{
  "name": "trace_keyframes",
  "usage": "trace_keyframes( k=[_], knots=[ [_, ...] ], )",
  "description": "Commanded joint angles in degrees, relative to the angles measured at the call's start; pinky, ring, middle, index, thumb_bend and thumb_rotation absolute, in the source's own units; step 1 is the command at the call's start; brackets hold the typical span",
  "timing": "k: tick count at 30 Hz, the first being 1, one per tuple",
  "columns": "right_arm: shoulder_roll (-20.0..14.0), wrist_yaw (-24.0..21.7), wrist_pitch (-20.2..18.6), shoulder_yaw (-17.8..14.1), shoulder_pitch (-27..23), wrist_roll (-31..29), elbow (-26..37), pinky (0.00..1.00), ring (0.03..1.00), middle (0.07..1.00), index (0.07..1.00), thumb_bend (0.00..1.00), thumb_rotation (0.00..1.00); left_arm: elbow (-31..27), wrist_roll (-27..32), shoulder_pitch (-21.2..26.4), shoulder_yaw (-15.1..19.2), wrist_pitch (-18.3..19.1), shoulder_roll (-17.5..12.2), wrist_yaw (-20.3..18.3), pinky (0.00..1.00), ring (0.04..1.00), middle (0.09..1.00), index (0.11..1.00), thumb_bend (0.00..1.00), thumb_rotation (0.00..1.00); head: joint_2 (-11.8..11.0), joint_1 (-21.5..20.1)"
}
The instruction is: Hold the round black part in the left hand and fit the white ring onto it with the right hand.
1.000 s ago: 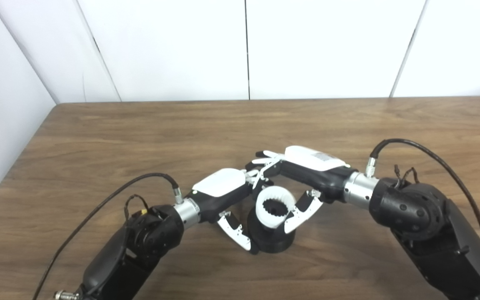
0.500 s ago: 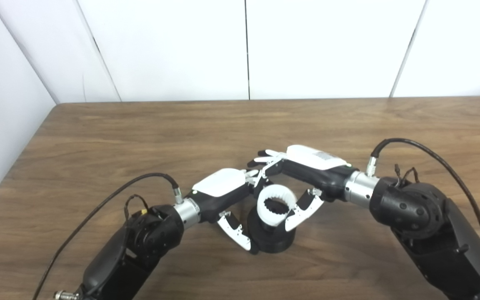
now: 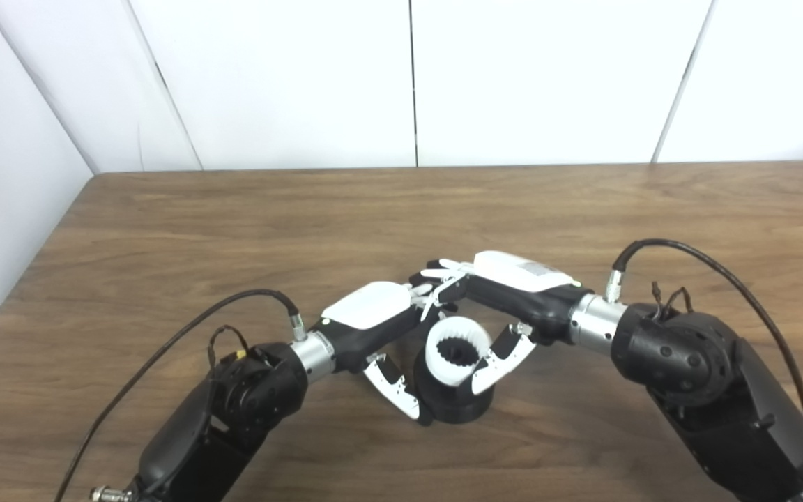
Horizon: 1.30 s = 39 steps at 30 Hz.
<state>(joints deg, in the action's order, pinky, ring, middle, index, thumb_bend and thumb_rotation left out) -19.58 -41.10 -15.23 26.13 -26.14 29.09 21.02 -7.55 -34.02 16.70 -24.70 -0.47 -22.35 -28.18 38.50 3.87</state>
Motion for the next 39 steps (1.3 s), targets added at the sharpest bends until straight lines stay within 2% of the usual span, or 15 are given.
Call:
trace_keyframes(
  k=[1,16,25,26,27,29,32,39],
  knots=[
    [0.3,0.8,0.7,-0.4,-1.6,0.0,1.1,1.0,1.0,0.945,0.493,0.52,0.16,-1.2,-0.8,1.0,0.1,0.5,-0.3,-0.7,1.0,1.0,0.924,0.615,0.88,0.31,0.3,0.2],
    [0.5,1.1,0.8,-0.6,-0.8,-0.1,0.9,1.0,1.0,0.947,0.493,0.52,0.16,-1.6,-0.5,1.2,0.4,0.6,-0.1,-0.8,1.0,1.0,0.933,0.608,0.88,0.29,0.5,0.5],
    [0.2,0.1,-0.5,-0.7,-0.8,-0.3,0.8,1.0,1.0,0.968,0.497,0.52,0.17,-1.9,-0.4,1.4,0.6,1.1,-0.1,-1.2,1.0,1.0,0.928,0.626,0.88,0.28,0.4,0.5],
    [0.3,0.2,-0.5,-0.8,-0.8,-0.5,0.8,1.0,1.0,0.972,0.58,0.66,0.27,-1.9,-0.4,1.4,0.6,1.1,-0.1,-1.3,1.0,1.0,0.927,0.627,0.88,0.28,0.4,0.5],
    [0.4,0.2,-0.5,-0.9,-0.7,-0.8,0.7,1.0,1.0,0.98,0.626,0.74,0.33,-1.9,-0.3,1.4,0.6,1.1,-0.1,-1.3,1.0,1.0,0.926,0.63,0.88,0.28,0.5,0.4],
    [0.5,0.3,-0.8,-1.2,-0.6,-1.3,0.7,1.0,1.0,0.995,0.673,0.82,0.37,-1.8,-0.3,1.5,0.5,1.0,-0.2,-1.3,1.0,1.0,0.926,0.634,0.88,0.29,0.4,0.3],
    [0.6,0.4,-0.9,-1.3,-0.5,-1.7,0.7,1.0,1.0,1.0,0.696,0.86,0.38,-1.7,-0.2,1.5,0.5,0.8,-0.2,-1.3,1.0,1.0,0.926,0.64,0.89,0.31,0.4,0.5],
    [0.5,0.7,-1.0,-1.3,-0.4,-1.6,0.6,1.0,1.0,1.0,0.712,0.88,0.38,-1.6,-0.3,1.5,0.5,1.0,-0.1,-1.3,1.0,1.0,0.926,0.642,0.9,0.3,0.4,0.5]
  ],
)
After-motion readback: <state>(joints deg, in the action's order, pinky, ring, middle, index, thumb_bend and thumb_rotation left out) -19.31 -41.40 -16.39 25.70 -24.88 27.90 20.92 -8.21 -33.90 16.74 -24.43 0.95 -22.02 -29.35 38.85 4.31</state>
